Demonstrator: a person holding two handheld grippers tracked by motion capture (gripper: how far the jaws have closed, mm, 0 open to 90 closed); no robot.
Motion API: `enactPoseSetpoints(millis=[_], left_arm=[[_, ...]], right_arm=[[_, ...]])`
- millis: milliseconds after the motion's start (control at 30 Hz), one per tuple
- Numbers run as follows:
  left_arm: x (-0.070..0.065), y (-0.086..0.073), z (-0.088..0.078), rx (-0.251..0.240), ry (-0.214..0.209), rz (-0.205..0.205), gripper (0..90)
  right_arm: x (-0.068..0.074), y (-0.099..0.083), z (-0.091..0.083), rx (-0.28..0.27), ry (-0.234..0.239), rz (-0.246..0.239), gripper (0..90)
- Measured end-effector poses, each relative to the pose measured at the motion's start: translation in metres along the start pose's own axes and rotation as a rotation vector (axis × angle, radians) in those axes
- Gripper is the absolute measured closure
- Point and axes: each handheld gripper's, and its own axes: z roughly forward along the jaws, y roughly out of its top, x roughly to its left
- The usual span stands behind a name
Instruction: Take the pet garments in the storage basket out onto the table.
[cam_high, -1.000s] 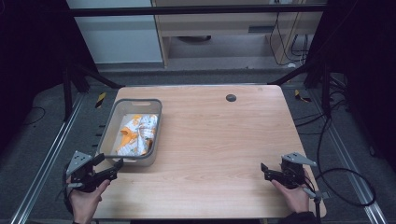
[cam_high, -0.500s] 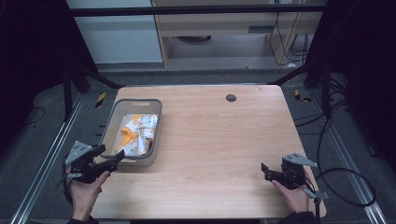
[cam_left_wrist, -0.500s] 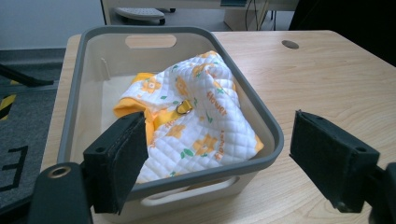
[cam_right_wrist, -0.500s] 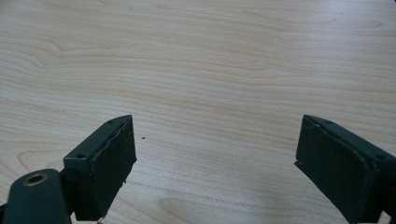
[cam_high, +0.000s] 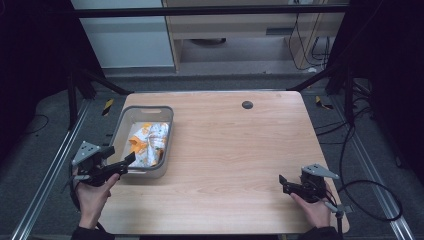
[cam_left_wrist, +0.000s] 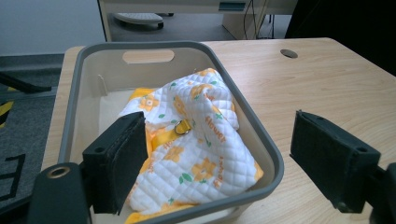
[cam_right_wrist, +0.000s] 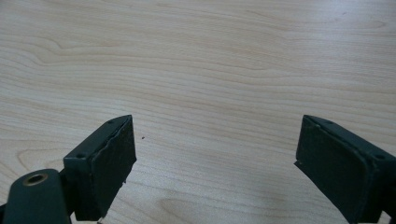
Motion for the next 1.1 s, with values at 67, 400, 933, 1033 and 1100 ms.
enactPoseSetpoints(millis=[67,400,933,1033,1100], left_arm=[[0.000,0.002,0.003,0.002,-0.002,-0.001,18.1],[-0.002,0.014,0.022,0.030,-0.001,0.008,17.9],[-0.004,0.033,0.048,0.095,0.021,0.052,17.9],[-0.004,0.034,0.052,0.108,0.024,0.054,17.9],[-0.003,0.036,0.055,0.118,0.025,0.055,17.9]], right_arm=[[0.000,0.000,0.000,0.000,0.000,-0.002,11.9],[0.000,0.000,0.000,0.001,0.001,-0.001,11.8],[0.001,0.000,0.000,0.003,0.007,-0.002,11.8],[0.001,0.000,0.000,0.005,0.008,-0.001,11.8],[0.001,0.000,0.000,0.005,0.008,-0.001,11.8]])
